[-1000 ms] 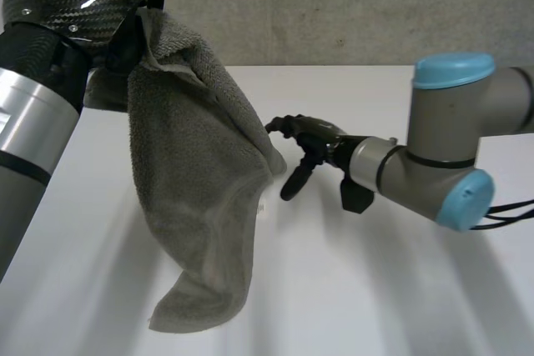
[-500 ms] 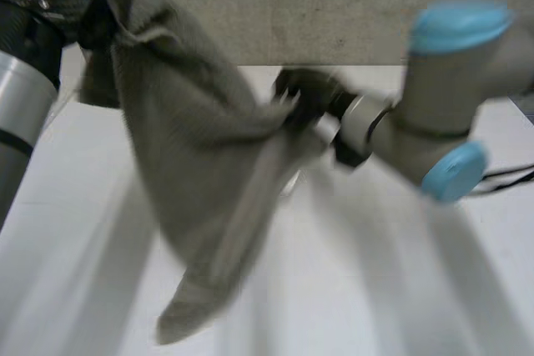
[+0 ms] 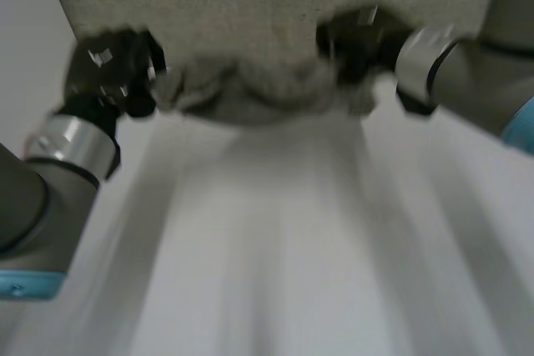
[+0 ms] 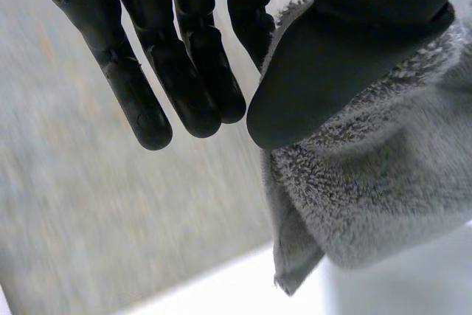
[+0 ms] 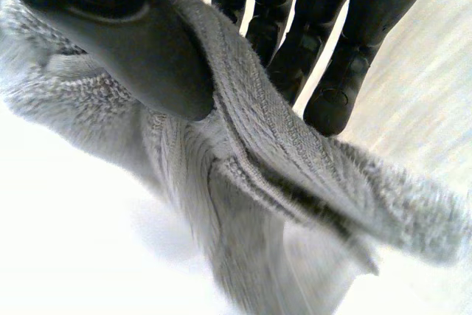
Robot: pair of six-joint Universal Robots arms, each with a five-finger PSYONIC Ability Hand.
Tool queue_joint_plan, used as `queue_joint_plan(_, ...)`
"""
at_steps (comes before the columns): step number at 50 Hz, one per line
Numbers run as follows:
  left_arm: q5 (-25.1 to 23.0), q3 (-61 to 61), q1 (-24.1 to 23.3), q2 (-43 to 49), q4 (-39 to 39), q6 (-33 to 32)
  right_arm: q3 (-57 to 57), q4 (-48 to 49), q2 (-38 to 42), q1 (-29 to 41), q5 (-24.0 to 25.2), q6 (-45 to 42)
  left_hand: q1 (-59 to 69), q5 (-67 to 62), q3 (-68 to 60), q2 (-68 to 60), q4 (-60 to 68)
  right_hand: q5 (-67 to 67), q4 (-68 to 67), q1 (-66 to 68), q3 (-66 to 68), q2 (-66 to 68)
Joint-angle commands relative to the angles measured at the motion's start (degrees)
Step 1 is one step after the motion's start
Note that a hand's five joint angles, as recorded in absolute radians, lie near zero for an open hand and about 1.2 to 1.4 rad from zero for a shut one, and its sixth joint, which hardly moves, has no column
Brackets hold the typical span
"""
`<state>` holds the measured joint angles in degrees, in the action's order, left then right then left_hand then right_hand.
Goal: Fold the laundry
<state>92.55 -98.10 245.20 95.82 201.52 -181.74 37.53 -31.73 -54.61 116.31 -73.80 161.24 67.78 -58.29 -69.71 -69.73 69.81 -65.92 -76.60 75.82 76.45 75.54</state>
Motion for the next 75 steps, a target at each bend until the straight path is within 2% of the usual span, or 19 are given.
queue_joint_plan(1, -0.09, -5.17, -0.07, 7.79, -1.38, -0.54, 9.85, -7.38, 6.36, 0.76, -0.73, -14.37, 12.22, -11.71, -10.29, -10.27, 10.19, 11.33, 12.02, -11.23, -11.87, -10.96)
queue_joint_plan(3, -0.09, -5.52, -0.07, 8.67, -2.09, -0.63, 13.52, -5.99, 7.14, 0.76, -2.39, -15.95, 12.22, -11.71, -10.29, -10.27, 10.19, 38.81, 39.5, -38.71, -39.35, -38.44)
queue_joint_plan(9, -0.18, -5.35, 0.02, 8.77, -4.2, -1.16, 17.14, 1.49, 5.21, 0.14, -4.6, -14.64, 12.22, -11.71, -10.29, -10.27, 10.19, 49.51, 50.2, -49.42, -50.05, -49.14)
queue_joint_plan(11, -0.09, -5.18, 0.19, 8.34, -4.38, -1.16, 20.11, 5.6, 1.46, -0.99, -4.6, -11.49, 12.22, -11.71, -10.29, -10.27, 10.19, 53.53, 54.22, -53.44, -54.07, -53.16)
queue_joint_plan(17, -0.09, -5.44, 0.54, 6.06, -4.47, -1.07, 25.05, 11.16, -4.37, -3.11, -4.43, -5.85, 12.22, -11.71, -10.29, -10.27, 10.19, 55.23, 55.92, -55.14, -55.77, -54.86)
queue_joint_plan(22, -0.09, -5.88, 0.37, 4.2, -4.55, -0.98, 34.87, 16.34, -12.7, -5.22, -2.94, -3.3, 12.22, -11.71, -10.29, -10.27, 10.19, 53.72, 54.41, -53.63, -54.26, -53.35)
queue_joint_plan(32, -0.53, -8.69, 0.37, 2.97, -4.03, -1.07, 48.15, 20.99, -15.09, -5.22, 1.73, -4.18, 12.22, -11.71, -10.29, -10.27, 10.19, 53.05, 53.74, -52.95, -53.59, -52.67)
queue_joint_plan(34, -0.62, -8.78, 0.37, 3.06, -3.94, -1.16, 49.13, 22.15, -14.74, -5.31, 1.64, -4.44, 6.19, -5.68, -4.26, -4.23, 4.16, 53.05, 53.74, -52.95, -53.59, -52.67)
queue_joint_plan(36, -0.79, -8.86, 0.45, 2.97, -4.38, -1.33, 49.92, 22.94, -14.39, -5.31, 1.64, -4.44, -25.58, 26.09, 27.51, 27.54, -27.61, 52.88, 53.57, -52.78, -53.42, -52.51)
queue_joint_plan(37, -0.79, -8.87, 0.46, 2.97, -4.38, -1.33, 50.36, 23.02, -13.95, -5.39, 1.55, -4.44, -25.77, 26.28, 27.7, 27.72, -27.8, 52.88, 53.57, -52.78, -53.42, -52.51)
queue_joint_plan(39, -0.88, -8.95, 0.46, 2.45, -5.6, -2.56, 50.8, 23.03, -13.6, -5.39, 1.64, -4.44, -50.24, 50.75, 52.17, 52.19, -52.27, 52.88, 53.57, -52.78, -53.42, -52.51)
queue_joint_plan(45, -1.41, -9.04, 0.98, -3.36, -8.77, -6.17, 53.44, 23.64, -14.56, -7.24, 1.99, -4.44, -55.55, 56.06, 57.47, 57.5, -57.57, 53.05, 53.74, -52.95, -53.59, -52.67)
queue_joint_plan(50, -6.31, -7.64, 1.25, -10.11, -11.67, -8.89, 57.13, 24.96, -16.14, -9.79, 2.34, -4.44, -55.38, 55.89, 57.31, 57.34, -57.41, 53.05, 53.74, -52.95, -53.59, -52.67)
queue_joint_plan(56, -10.2, -4.91, -0.42, -10.65, -14.31, -8.72, 62.65, 29.34, -18.95, -12.94, 2.17, -4.36, -54.2, 54.71, 56.13, 56.15, -56.23, 53.72, 54.4, -53.62, -54.25, -53.34)
queue_joint_plan(61, -10.29, 0.36, -6.22, -3.62, -15.54, -8.72, 65.66, 32.52, -21.95, -17.35, 2.34, -3.65, -53.19, 53.7, 55.12, 55.15, -55.22, 57.59, 58.28, -57.49, -58.13, -57.22)
queue_joint_plan(65, -8.45, 12.27, -15.08, 11.63, -20.17, -9.07, 66.18, 34.45, -22.91, -19.72, 2.43, -3.56, -52.85, 53.36, 54.78, 54.81, -54.88, 65.14, 65.83, -65.04, -65.68, -64.77)
queue_joint_plan(66, -8.44, 12.32, -15.1, 11.67, -20.2, -9.07, 66.01, 34.36, -22.91, -19.98, 2.43, -3.48, -52.85, 53.36, 54.78, 54.81, -54.88, 65.92, 66.6, -65.82, -66.45, -65.54)
queue_joint_plan(68, -7.91, 20.45, -16.41, 20.67, -24.57, -8.98, 65.92, 34.36, -22.91, -20.25, 2.43, -3.56, -52.85, 53.36, 54.78, 54.81, -54.88, 65.92, 66.6, -65.82, -66.45, -65.54)
queue_joint_plan(75, -8.53, 31.21, -18.79, 31.71, -26.18, -9.24, 66.01, 34.45, -22.91, -20.86, 2.52, -3.56, -49.83, 50.34, 51.75, 51.78, -51.85, 65.92, 66.6, -65.82, -66.45, -65.54)
